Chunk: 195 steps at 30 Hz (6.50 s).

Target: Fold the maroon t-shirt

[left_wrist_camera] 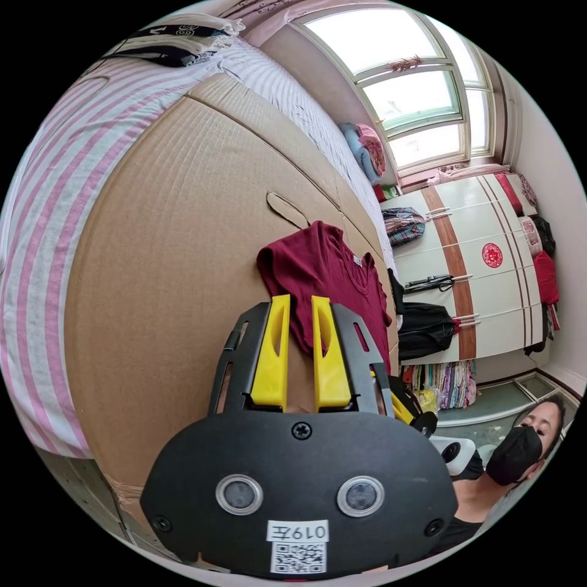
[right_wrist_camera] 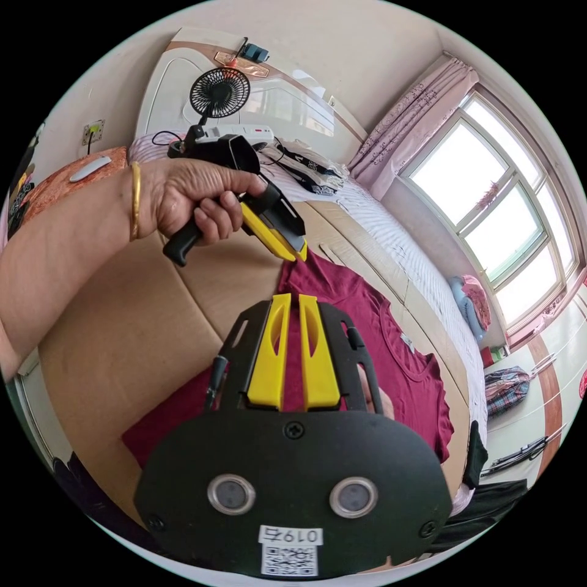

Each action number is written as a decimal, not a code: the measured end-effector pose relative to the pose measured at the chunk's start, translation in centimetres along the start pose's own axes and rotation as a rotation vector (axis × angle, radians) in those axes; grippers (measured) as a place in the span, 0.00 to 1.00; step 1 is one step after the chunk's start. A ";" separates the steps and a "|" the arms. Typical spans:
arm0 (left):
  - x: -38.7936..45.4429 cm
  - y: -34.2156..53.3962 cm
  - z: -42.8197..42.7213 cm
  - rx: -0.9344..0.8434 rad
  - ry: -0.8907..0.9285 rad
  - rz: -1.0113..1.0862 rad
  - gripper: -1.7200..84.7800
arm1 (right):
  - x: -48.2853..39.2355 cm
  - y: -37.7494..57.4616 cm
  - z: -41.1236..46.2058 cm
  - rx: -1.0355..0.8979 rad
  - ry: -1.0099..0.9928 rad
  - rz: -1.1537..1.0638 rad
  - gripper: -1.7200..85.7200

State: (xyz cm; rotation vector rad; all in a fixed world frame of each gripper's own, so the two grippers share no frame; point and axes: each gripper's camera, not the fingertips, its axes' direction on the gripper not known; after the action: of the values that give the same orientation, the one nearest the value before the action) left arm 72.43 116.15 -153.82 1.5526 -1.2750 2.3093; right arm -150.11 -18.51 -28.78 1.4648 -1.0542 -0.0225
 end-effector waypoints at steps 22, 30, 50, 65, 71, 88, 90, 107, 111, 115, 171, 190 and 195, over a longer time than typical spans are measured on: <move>-0.6 0.0 1.7 0.006 -0.141 0.022 0.03 | -0.3 -4.5 2.9 -0.027 0.047 -0.105 0.09; -0.4 0.4 1.6 0.021 -0.134 0.029 0.03 | 1.3 -7.8 3.9 -0.093 -0.017 -0.082 0.12; 2.4 0.7 0.8 -0.013 -0.211 0.075 0.04 | 2.9 -10.5 -0.9 -0.145 0.017 -0.129 0.06; 5.6 0.2 -2.9 0.100 -0.316 0.085 0.09 | 8.0 -11.1 -12.5 -0.048 0.056 -0.130 0.11; 6.8 -0.1 -2.8 0.061 -0.341 0.091 0.11 | 12.8 -10.4 -16.9 -0.088 -0.005 -0.090 0.15; 13.2 3.6 -5.9 0.066 -0.335 0.231 0.04 | 41.7 -15.1 -24.8 -0.071 -0.712 -0.160 0.01; 14.0 4.2 -6.3 0.066 -0.347 0.243 0.04 | 42.3 -14.9 -26.5 -0.057 -0.702 -0.169 0.01; 17.7 12.1 -13.5 0.169 -0.480 0.079 0.03 | 52.5 -0.4 -48.4 0.002 -0.112 0.190 0.01; 24.7 18.4 -13.3 0.166 -0.261 0.330 0.03 | 61.5 7.2 -50.7 -0.180 -0.118 0.416 0.01; 31.6 25.3 -9.9 0.100 -0.341 0.543 0.03 | 66.8 15.7 -53.8 -0.297 -0.150 0.617 0.01; 28.5 27.0 -15.6 0.216 -0.504 0.222 0.05 | 59.3 29.5 -57.7 -0.089 -0.106 0.599 0.05; 14.7 0.2 -13.3 0.063 -0.352 0.086 0.11 | 25.5 8.7 -40.4 0.174 -0.346 -0.062 0.10; 13.6 -4.4 -11.6 0.003 -0.350 0.141 0.11 | 20.5 6.7 -35.4 0.151 -0.325 -0.064 0.11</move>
State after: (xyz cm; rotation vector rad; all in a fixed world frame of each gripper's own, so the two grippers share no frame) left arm 59.48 121.86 -142.03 1.9955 -1.4981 2.1817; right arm -121.55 -1.85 -3.88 1.6689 -1.2918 -0.2376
